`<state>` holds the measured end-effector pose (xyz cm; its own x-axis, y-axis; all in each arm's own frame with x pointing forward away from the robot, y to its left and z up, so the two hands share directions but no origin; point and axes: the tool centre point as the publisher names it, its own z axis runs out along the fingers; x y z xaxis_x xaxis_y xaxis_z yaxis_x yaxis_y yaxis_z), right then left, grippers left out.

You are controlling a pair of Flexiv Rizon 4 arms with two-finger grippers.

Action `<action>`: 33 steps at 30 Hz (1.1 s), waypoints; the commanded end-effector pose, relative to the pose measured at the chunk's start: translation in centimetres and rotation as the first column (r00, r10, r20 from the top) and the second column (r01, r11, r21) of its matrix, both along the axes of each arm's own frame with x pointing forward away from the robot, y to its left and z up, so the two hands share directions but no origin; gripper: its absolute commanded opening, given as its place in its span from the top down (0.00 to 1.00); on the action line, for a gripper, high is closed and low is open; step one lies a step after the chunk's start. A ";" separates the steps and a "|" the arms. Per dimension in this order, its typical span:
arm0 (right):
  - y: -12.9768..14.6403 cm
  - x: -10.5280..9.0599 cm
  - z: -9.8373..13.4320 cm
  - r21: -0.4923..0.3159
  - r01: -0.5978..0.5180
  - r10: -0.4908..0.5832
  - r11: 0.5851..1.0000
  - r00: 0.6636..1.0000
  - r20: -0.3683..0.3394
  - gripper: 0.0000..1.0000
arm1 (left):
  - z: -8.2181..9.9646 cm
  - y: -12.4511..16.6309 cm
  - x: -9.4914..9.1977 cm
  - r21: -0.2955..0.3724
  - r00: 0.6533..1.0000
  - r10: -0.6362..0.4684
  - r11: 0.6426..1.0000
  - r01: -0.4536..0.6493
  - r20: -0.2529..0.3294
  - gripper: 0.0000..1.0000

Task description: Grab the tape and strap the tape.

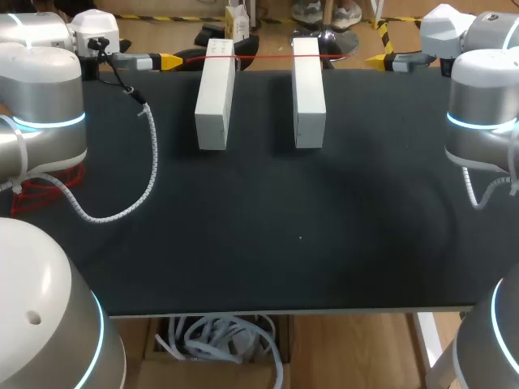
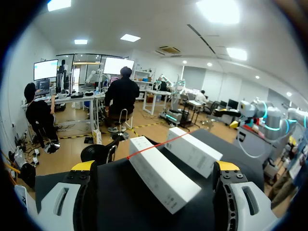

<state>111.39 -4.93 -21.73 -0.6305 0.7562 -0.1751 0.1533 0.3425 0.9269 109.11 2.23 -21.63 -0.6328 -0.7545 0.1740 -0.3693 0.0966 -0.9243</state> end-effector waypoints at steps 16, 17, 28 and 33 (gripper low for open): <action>0.0 0.0 0.0 -0.001 -0.001 0.001 1.000 1.000 -0.002 0.00 | -0.5 0.2 0.1 0.017 0.985 -0.162 0.987 0.161 0.056 0.00; 0.0 0.0 0.0 -0.001 -0.001 0.001 1.000 1.000 -0.002 0.00 | -0.5 0.1 0.3 0.022 0.977 -0.200 0.980 0.199 0.073 0.00; 0.0 0.0 0.0 -0.001 -0.001 0.001 1.000 1.000 -0.002 0.00 | -1.0 -2.0 3.8 0.047 0.761 -0.581 0.802 0.595 0.289 0.00; 0.0 0.0 0.0 -0.001 -0.001 0.001 1.000 1.000 -0.002 0.00 | -1.5 -2.4 5.6 0.031 0.722 -0.613 0.769 0.639 0.320 0.00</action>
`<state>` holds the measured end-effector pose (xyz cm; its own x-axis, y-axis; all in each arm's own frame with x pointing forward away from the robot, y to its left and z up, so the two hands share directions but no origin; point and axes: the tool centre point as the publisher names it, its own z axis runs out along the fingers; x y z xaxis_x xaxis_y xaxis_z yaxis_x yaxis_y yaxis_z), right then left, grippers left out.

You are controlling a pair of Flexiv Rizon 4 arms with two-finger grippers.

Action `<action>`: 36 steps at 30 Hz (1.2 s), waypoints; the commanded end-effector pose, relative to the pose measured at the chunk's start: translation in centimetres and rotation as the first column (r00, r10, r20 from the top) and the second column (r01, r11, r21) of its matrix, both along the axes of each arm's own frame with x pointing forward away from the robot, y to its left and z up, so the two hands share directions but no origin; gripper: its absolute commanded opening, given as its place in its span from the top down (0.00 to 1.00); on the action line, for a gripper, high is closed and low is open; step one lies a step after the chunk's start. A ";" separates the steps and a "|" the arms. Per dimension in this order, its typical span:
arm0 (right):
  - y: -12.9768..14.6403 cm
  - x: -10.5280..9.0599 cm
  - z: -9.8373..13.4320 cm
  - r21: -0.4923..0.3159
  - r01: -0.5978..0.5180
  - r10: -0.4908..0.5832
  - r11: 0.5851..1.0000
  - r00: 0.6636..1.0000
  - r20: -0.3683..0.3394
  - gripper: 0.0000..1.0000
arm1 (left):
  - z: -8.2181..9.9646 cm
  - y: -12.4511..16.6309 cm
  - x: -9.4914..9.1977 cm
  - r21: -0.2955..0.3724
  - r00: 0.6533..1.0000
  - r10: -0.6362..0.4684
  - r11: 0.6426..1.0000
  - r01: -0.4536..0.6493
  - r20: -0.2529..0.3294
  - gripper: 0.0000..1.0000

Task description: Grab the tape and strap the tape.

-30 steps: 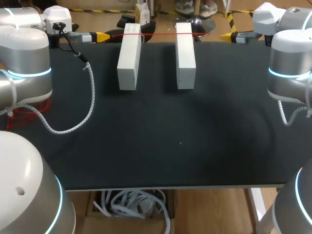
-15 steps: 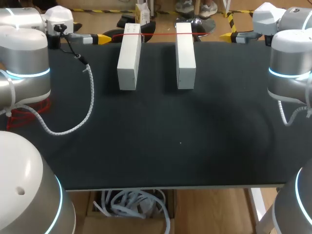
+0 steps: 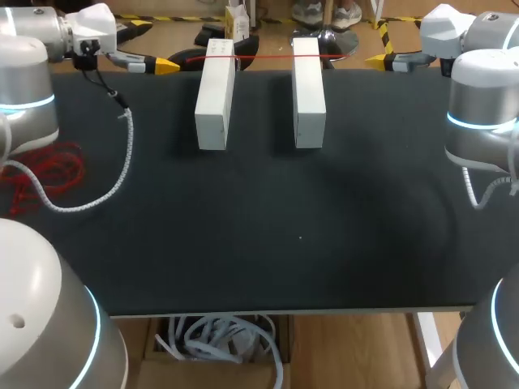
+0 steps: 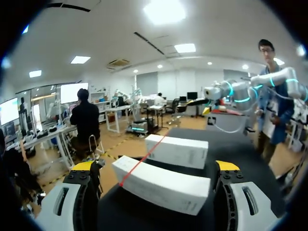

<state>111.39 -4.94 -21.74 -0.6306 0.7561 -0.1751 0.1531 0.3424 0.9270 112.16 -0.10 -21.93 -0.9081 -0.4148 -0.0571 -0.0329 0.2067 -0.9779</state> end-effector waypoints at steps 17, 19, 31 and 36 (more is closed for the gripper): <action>0.0 0.0 0.0 -0.001 -0.001 0.001 1.000 1.000 -0.002 0.00 | -4.6 -1.2 7.0 -0.149 0.819 -0.567 0.806 0.573 0.083 0.41; 0.0 0.0 0.0 -0.001 -0.001 0.001 1.000 1.000 -0.002 0.00 | -5.0 -1.3 7.5 -0.157 0.804 -0.588 0.788 0.595 0.093 0.44; 0.0 0.0 0.0 -0.001 -0.001 0.001 1.000 1.000 -0.002 0.00 | -7.4 -2.2 9.1 -0.156 0.706 -0.692 0.688 0.709 0.153 0.57; 0.0 0.0 0.0 -0.001 -0.001 0.001 1.000 1.000 -0.002 0.00 | -8.1 -2.0 9.7 -0.168 0.704 -0.691 0.683 0.711 0.165 0.60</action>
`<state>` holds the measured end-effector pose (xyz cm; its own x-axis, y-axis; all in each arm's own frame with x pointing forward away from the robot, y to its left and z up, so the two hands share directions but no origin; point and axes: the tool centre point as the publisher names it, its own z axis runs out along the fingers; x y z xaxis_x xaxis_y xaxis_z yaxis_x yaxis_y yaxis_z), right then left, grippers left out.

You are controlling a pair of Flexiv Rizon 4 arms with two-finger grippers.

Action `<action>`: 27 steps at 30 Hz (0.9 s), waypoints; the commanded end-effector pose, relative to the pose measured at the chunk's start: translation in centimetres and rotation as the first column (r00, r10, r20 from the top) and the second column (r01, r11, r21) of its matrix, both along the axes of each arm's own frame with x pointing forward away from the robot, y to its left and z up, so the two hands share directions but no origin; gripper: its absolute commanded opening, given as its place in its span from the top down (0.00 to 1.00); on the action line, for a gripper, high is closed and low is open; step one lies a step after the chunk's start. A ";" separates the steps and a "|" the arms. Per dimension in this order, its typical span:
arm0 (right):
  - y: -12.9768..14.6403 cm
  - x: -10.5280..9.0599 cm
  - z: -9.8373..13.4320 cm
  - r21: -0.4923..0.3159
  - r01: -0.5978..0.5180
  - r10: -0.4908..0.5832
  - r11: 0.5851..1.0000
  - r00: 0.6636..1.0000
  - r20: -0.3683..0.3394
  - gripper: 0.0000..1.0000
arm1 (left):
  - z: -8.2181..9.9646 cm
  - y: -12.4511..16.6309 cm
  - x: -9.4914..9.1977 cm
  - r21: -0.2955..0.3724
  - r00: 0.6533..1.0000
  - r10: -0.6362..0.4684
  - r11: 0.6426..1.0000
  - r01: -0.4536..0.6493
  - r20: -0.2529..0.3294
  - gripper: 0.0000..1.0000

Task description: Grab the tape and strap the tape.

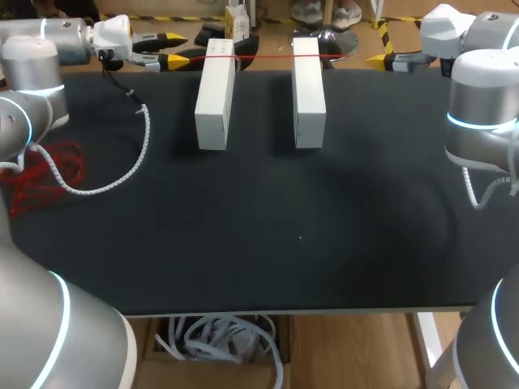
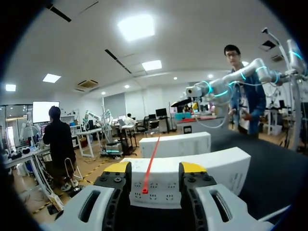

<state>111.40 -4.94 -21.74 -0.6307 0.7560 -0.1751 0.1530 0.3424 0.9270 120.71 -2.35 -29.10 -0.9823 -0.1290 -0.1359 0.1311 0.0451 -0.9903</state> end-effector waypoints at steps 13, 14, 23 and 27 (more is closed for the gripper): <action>0.0 0.0 0.0 -0.001 -0.001 0.001 1.000 1.000 -0.002 0.00 | -2.5 0.8 2.5 -0.037 0.872 -0.490 0.871 0.490 0.011 0.80; 0.0 0.0 0.0 -0.001 -0.001 0.001 1.000 1.000 -0.002 0.00 | -2.6 0.9 2.6 -0.036 0.871 -0.490 0.871 0.491 0.012 0.81; 0.0 0.0 0.0 -0.001 -0.001 0.001 1.000 1.000 -0.002 0.00 | -3.3 1.0 3.3 -0.009 0.857 -0.515 0.857 0.515 0.010 0.77; 0.0 0.0 0.0 -0.001 -0.001 0.001 1.000 1.000 -0.002 0.00 | -3.3 1.0 3.2 -0.007 0.854 -0.519 0.854 0.519 0.012 0.71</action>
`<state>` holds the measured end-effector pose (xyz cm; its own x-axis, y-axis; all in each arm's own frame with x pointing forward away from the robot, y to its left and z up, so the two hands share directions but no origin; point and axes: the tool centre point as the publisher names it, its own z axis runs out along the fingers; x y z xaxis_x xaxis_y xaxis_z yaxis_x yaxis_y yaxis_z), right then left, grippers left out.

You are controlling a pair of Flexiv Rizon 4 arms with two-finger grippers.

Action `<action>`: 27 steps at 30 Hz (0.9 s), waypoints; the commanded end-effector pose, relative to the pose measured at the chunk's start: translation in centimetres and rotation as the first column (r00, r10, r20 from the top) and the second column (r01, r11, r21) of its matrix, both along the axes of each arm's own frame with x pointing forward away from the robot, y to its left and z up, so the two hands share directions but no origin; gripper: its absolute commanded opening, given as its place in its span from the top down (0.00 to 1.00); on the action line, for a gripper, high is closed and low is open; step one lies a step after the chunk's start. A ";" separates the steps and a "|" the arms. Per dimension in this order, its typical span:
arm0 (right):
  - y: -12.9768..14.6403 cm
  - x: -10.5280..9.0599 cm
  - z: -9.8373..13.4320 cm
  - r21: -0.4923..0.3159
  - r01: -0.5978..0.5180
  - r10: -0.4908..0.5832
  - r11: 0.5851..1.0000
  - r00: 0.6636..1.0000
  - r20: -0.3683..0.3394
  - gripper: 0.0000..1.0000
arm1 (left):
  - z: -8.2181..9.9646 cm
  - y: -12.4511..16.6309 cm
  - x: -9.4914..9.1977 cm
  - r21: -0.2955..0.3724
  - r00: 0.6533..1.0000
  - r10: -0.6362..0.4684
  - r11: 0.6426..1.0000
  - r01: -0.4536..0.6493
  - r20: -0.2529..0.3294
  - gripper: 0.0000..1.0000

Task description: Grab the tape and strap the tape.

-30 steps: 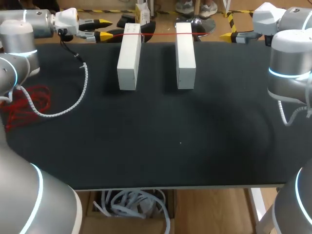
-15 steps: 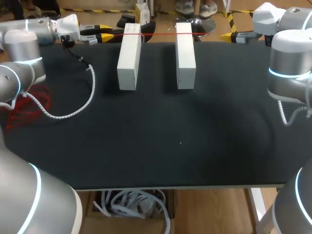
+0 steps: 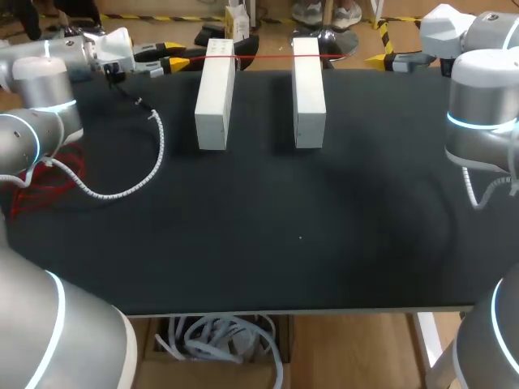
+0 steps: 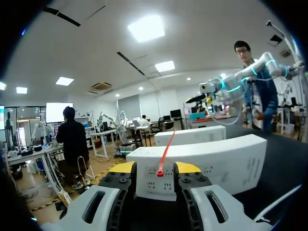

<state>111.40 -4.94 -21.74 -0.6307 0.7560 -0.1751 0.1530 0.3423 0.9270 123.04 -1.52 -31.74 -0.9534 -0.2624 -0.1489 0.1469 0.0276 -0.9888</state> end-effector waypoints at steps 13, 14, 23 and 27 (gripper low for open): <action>0.0 0.0 0.0 -0.001 -0.001 0.001 1.000 1.000 -0.002 0.00 | -1.4 -0.3 0.4 0.031 0.765 -0.644 0.764 0.644 -0.019 0.80; 0.0 0.0 0.0 -0.001 -0.001 0.001 1.000 1.000 -0.002 0.00 | -1.4 -0.3 0.4 0.032 0.764 -0.644 0.764 0.645 -0.019 0.79; 0.0 0.0 0.0 -0.001 -0.001 0.001 1.000 1.000 -0.002 0.00 | -1.6 -0.4 0.2 0.028 0.760 -0.650 0.759 0.650 -0.022 0.84; 0.0 0.0 0.0 -0.001 -0.001 0.001 1.000 1.000 -0.002 0.00 | -1.6 -0.6 0.0 0.027 0.754 -0.656 0.754 0.657 -0.020 0.86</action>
